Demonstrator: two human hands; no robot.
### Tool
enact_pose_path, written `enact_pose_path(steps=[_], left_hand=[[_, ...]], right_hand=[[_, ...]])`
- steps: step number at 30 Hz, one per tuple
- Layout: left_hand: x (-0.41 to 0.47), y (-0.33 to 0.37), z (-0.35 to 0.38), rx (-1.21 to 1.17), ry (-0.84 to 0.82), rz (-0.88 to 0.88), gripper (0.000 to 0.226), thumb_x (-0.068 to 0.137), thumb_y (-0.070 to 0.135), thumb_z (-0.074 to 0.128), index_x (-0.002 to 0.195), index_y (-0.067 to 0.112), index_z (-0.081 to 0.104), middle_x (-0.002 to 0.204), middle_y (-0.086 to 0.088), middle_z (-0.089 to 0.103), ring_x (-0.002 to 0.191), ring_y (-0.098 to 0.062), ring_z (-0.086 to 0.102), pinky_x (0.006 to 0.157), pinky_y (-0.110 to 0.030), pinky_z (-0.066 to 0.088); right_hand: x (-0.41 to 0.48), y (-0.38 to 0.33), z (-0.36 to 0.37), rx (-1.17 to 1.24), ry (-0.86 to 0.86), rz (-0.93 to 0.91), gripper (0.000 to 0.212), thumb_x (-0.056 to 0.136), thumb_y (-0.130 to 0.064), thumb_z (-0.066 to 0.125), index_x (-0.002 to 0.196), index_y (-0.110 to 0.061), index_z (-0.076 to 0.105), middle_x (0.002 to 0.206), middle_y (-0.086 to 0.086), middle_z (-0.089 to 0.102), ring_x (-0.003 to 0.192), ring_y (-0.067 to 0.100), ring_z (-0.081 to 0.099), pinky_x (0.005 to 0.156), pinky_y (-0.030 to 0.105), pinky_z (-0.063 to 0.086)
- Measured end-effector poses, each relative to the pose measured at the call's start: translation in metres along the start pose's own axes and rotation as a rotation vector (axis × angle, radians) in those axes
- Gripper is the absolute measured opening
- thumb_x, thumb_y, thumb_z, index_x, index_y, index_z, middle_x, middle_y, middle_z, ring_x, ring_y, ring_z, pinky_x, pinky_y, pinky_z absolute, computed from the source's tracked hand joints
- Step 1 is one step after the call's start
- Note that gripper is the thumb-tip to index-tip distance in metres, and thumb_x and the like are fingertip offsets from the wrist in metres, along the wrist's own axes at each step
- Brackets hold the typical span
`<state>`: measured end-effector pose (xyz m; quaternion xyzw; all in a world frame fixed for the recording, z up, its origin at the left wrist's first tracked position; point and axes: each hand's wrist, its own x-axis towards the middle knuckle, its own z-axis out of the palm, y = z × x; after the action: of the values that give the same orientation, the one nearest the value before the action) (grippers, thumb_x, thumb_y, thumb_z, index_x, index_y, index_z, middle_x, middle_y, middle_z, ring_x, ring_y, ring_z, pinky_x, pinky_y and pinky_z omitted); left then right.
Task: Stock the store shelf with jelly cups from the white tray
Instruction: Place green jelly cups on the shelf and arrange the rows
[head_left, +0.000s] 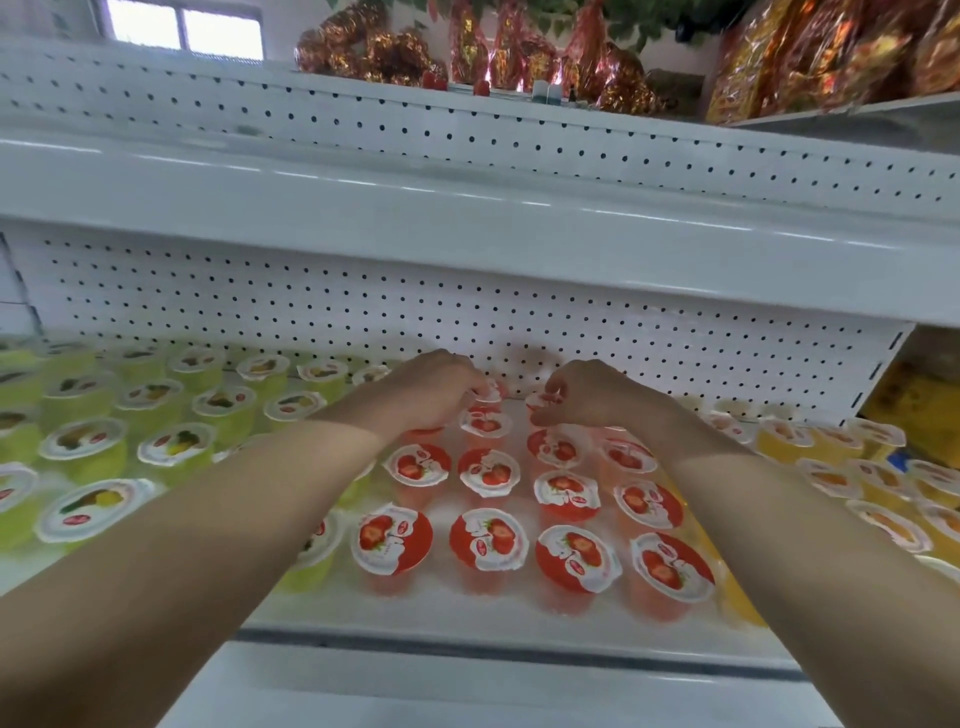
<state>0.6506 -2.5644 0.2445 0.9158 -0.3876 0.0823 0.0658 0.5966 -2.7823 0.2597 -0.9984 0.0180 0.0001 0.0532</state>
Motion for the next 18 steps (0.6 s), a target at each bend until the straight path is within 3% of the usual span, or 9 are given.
enact_pose_path(steps=[7, 12, 13, 15, 18], left_hand=[[0.000, -0.002, 0.003, -0.026, 0.010, -0.002, 0.032, 0.098, 0.022, 0.052, 0.129, 0.029, 0.060, 0.132, 0.002, 0.058, 0.123, -0.019, 0.049, 0.104, -0.036, 0.039], [-0.005, 0.000, -0.002, -0.021, 0.000, 0.024, 0.034, 0.099, 0.024, 0.052, 0.132, 0.028, 0.057, 0.134, 0.002, 0.057, 0.124, -0.019, 0.048, 0.102, -0.034, 0.037], [-0.007, 0.002, -0.004, -0.032, 0.009, 0.026, 0.033, 0.099, 0.025, 0.052, 0.131, 0.028, 0.058, 0.133, 0.003, 0.057, 0.123, -0.019, 0.048, 0.101, -0.034, 0.038], [-0.012, 0.007, -0.010, -0.062, 0.043, 0.043, 0.028, 0.098, 0.027, 0.053, 0.125, 0.028, 0.062, 0.128, 0.004, 0.060, 0.118, -0.018, 0.051, 0.098, -0.033, 0.040], [-0.021, 0.016, -0.018, -0.111, 0.048, 0.074, 0.021, 0.096, 0.029, 0.057, 0.114, 0.031, 0.066, 0.120, 0.008, 0.063, 0.109, -0.014, 0.057, 0.090, -0.029, 0.042]], right_hand=[[0.014, -0.002, 0.007, 0.055, 0.041, 0.025, 0.054, 0.082, -0.056, 0.069, 0.110, -0.010, 0.064, 0.105, 0.001, 0.066, 0.088, 0.018, 0.057, 0.075, 0.033, 0.045], [-0.001, -0.002, 0.002, 0.087, 0.064, 0.021, 0.072, 0.082, -0.060, 0.068, 0.136, -0.016, 0.052, 0.130, 0.004, 0.060, 0.116, 0.025, 0.057, 0.098, 0.040, 0.045], [-0.006, -0.001, -0.001, 0.099, 0.094, 0.017, 0.069, 0.082, -0.061, 0.068, 0.134, -0.019, 0.053, 0.128, 0.002, 0.061, 0.116, 0.025, 0.057, 0.096, 0.040, 0.045], [-0.017, 0.002, -0.008, 0.090, 0.120, 0.005, 0.051, 0.080, -0.066, 0.066, 0.111, -0.026, 0.062, 0.107, -0.005, 0.064, 0.105, 0.021, 0.060, 0.085, 0.036, 0.047], [-0.040, -0.002, -0.019, 0.119, -0.011, -0.010, 0.044, 0.075, -0.069, 0.069, 0.085, -0.026, 0.064, 0.086, -0.007, 0.062, 0.083, 0.013, 0.059, 0.067, 0.028, 0.042]])
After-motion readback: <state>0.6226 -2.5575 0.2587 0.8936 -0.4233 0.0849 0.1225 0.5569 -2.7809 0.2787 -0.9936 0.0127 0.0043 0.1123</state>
